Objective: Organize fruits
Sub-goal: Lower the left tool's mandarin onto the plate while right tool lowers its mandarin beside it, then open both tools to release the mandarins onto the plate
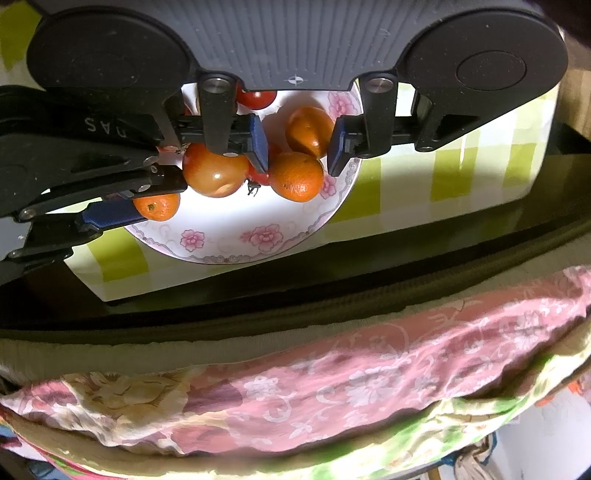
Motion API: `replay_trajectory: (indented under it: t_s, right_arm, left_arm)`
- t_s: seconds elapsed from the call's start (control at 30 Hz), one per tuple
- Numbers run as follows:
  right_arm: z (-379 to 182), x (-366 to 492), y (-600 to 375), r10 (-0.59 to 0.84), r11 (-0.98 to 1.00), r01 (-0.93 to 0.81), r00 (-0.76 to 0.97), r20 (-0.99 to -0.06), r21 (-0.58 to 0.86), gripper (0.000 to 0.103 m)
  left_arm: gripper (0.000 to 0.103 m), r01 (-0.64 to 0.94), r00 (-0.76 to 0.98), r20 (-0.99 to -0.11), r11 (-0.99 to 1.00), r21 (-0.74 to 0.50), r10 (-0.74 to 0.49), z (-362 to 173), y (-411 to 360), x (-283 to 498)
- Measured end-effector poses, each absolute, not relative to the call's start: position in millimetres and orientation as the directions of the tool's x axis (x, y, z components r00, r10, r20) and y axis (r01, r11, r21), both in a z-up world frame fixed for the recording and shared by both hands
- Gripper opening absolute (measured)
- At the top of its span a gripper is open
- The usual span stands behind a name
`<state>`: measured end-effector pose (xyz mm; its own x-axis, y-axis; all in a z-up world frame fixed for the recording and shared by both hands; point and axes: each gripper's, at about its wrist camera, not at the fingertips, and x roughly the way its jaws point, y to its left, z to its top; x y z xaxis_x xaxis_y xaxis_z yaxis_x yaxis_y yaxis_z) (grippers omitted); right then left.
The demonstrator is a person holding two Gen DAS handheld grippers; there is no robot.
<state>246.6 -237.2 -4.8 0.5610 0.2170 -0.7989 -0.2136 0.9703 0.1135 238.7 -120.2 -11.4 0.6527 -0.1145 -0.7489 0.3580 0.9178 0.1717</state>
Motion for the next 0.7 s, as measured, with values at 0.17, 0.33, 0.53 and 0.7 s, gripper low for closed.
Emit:
replay_trajectory:
  t_s: [0.17,0.33,0.53,0.7]
  right_arm:
    - [-4.9,247.3,-240.1,0.224,0.971,-0.203,0.558,-0.799,0.13,0.04]
    - [-4.5,247.9,-243.6,0.232,0.971,-0.184,0.554,-0.8,0.153,0.04]
    - [-3.2,246.1,-243.7,0.23,0.971,-0.178,0.552,-0.801,0.156,0.04]
    - [-1.6,246.4,-243.8,0.226,0.973,-0.17,0.554,-0.801,0.157,0.04]
  left_arm:
    - [0.043,0.352,0.645,-0.754,0.925,0.145,-0.127,-9.6,-117.5,240.7]
    - [0.043,0.348,0.636,-0.758,0.93,0.116,-0.143,-6.2,-113.9,240.1]
    - [0.043,0.343,0.626,-0.765,0.935,0.093,-0.154,-2.9,-112.7,238.2]
    - [0.043,0.339,0.608,-0.773,0.94,0.044,-0.183,0.5,-109.7,236.7]
